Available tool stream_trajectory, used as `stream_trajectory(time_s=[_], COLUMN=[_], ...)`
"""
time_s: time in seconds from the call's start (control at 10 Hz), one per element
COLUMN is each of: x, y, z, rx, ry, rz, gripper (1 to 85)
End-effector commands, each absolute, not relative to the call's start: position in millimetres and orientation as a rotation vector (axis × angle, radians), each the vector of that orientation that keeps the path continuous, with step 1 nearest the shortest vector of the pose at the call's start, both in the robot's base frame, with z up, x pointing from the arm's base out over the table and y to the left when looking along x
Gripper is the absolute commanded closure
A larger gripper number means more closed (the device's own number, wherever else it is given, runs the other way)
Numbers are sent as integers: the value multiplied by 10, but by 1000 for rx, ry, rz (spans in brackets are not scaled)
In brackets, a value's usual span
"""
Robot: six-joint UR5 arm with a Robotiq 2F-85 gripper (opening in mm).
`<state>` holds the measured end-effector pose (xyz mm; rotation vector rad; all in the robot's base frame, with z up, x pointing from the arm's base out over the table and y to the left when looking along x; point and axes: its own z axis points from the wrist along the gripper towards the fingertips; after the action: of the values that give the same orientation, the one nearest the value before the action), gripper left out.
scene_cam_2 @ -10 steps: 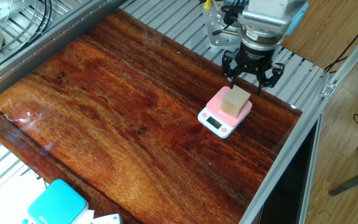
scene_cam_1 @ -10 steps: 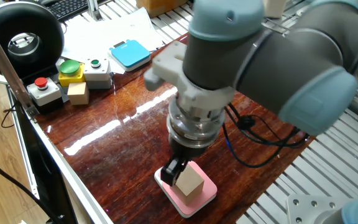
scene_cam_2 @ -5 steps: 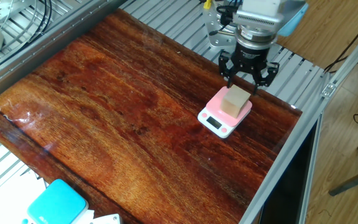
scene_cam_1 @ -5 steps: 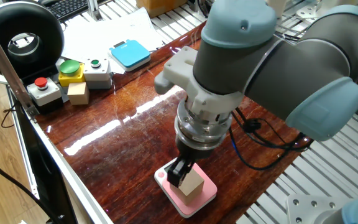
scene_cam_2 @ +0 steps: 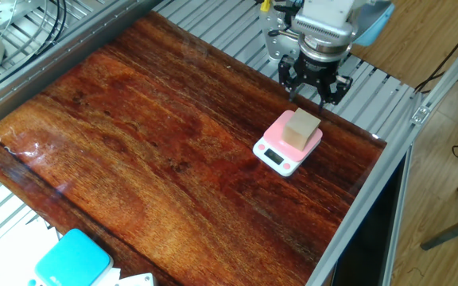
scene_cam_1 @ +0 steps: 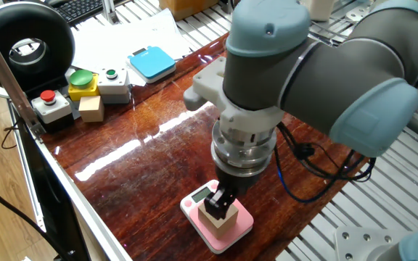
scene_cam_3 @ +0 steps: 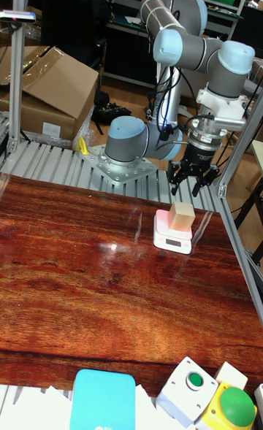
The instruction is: Remove the object from the scale
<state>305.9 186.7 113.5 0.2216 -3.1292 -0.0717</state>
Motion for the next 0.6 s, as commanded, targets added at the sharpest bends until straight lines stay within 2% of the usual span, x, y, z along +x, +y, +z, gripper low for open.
stream_trajectory(time_s=[0.0, 0.5], x=[3109, 3119], y=[2065, 1992], z=[1006, 871], rx=[107, 271], ry=[-3119, -3084], rz=[-105, -93], gripper=[263, 97])
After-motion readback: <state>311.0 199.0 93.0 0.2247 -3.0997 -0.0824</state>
